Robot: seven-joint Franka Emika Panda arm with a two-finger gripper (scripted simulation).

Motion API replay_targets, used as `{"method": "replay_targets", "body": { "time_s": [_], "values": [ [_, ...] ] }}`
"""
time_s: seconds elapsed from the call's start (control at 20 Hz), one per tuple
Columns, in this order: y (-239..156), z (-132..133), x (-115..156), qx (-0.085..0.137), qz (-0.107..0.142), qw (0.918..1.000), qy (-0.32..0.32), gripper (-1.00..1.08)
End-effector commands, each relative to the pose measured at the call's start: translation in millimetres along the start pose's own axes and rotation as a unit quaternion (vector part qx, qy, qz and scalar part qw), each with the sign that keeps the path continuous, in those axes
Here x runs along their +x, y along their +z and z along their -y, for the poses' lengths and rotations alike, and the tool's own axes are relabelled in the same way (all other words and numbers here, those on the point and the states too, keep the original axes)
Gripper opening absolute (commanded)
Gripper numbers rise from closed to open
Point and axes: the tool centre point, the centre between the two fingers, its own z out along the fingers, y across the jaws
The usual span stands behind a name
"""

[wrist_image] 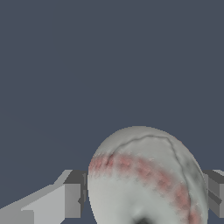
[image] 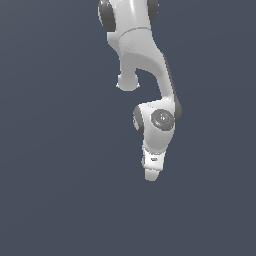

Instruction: Pick up the object and move it to a goal position.

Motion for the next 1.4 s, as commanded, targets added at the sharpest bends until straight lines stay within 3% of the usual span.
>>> {"method": "replay_targets", "body": {
  "time_s": [0.0, 0.7, 1.35],
  "values": [
    [0.2, 0.1, 0.2, 0.000, 0.000, 1.0000, 0.000, -1.00],
    [-15.3, 15.9, -0.5, 0.000, 0.000, 1.0000, 0.000, -1.00],
    [-78.3, 81.1, -1.7, 0.000, 0.002, 1.0000, 0.000, -1.00]
  ]
}}
